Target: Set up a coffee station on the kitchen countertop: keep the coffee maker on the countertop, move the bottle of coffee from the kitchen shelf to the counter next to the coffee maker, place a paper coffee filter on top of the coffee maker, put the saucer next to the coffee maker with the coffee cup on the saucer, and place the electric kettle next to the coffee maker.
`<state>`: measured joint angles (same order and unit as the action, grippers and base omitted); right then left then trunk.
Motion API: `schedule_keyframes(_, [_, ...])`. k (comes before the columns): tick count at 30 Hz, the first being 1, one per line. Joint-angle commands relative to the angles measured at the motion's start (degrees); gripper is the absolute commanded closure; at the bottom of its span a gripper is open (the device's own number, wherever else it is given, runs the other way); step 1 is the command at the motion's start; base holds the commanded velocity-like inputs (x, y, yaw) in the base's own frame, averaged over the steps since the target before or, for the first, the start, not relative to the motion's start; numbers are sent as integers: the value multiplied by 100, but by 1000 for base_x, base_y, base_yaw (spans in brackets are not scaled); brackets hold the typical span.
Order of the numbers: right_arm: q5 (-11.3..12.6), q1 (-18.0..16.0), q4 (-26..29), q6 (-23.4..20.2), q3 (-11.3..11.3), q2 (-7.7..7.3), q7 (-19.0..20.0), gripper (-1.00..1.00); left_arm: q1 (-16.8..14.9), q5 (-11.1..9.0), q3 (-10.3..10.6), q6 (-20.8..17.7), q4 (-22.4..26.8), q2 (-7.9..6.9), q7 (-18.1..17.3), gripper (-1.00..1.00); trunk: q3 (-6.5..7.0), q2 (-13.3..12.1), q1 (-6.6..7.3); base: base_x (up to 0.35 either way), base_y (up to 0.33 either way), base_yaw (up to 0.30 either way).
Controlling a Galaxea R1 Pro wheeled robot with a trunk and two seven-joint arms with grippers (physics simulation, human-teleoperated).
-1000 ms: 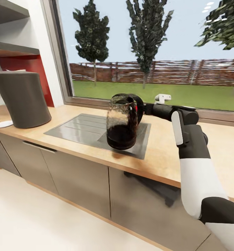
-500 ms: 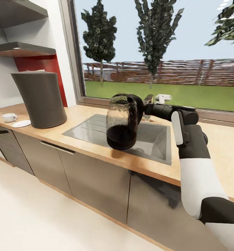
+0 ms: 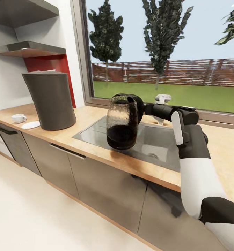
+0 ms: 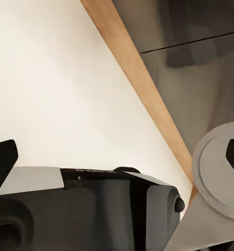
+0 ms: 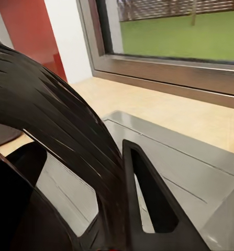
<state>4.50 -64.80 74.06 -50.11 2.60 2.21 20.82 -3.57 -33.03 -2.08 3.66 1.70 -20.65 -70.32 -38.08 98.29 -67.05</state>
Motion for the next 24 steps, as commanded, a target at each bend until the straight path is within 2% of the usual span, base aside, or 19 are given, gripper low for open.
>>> schedule_keyframes(1, [68,-6,3,-43,17,7,-7,100,-4,25,-18,38,-4,0,-8,-100,-6,3,-2,252,224,2])
schedule_keyframes(11, [64,-6,3,-38,16,8,-8,100,-4,25,-17,38,-4,0,-8,-100,-6,3,-2,239,234,0])
schedule_keyframes(24, [64,-6,-14,-26,18,6,-8,100,-4,25,-20,38,-4,0,-8,-100,-6,3,-2,170,273,0])
